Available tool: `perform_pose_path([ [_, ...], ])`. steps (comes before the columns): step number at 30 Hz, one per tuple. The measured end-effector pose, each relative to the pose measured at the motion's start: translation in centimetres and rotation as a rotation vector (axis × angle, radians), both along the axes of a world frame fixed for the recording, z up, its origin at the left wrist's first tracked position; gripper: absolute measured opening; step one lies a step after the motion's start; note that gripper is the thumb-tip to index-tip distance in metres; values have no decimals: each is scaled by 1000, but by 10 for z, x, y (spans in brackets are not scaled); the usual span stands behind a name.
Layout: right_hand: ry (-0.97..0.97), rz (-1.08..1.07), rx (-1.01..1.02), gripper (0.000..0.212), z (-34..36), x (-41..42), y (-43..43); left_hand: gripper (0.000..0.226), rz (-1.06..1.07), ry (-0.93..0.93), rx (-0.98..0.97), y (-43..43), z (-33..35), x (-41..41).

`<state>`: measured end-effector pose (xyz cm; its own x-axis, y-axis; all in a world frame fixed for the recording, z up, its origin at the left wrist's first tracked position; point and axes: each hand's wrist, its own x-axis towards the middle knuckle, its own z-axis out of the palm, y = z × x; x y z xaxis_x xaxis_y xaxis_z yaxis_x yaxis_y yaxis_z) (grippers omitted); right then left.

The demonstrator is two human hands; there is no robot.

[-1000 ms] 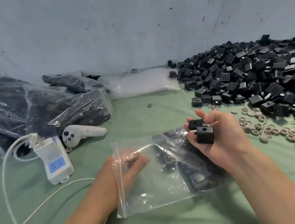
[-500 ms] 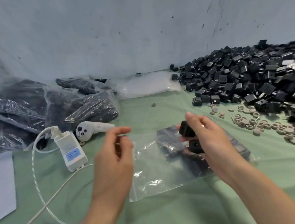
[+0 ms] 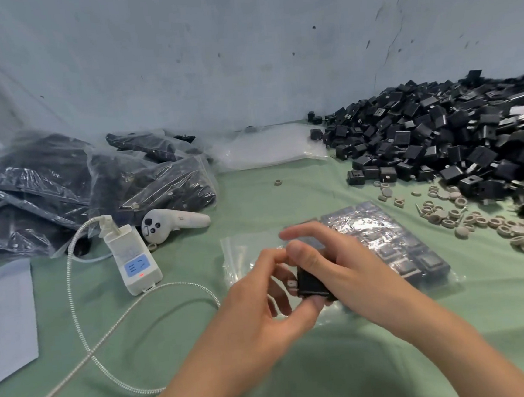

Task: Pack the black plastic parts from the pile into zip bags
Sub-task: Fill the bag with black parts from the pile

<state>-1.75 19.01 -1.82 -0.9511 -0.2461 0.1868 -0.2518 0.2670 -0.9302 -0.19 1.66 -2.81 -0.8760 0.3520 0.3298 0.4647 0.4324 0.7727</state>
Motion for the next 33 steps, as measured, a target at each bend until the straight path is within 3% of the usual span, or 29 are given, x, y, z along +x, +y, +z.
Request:
perform_pose_path([
  [5,-52,-132,-172,33,3,-10,2,34,368,34,10,-37,0,-12],
  [9,-310,-351,-611,23,8,-20,24,27,642,-63,-155,-72,-11,-21],
  [12,-462,-355,-1010,23,10,-21,36,27,612,0,-449,-73,-21,-21],
  [14,-529,-333,-1167,24,8,-21,42,31,518,41,-475,-67,-25,-23],
  [16,-555,-318,-1263,26,6,-19,45,52,436,24,-505,-61,-27,-26],
  [19,-563,-314,-1314,24,5,-17,46,78,349,28,-547,-53,-31,-30],
  [24,-536,-316,-1264,28,3,-18,53,47,243,-67,-472,-55,-28,-29],
  [29,-450,-373,-1195,58,-1,-24,57,38,160,-34,-503,-60,-32,-30],
  [33,-471,-425,-1046,54,-7,-30,58,35,102,23,-480,-54,-31,-39],
])
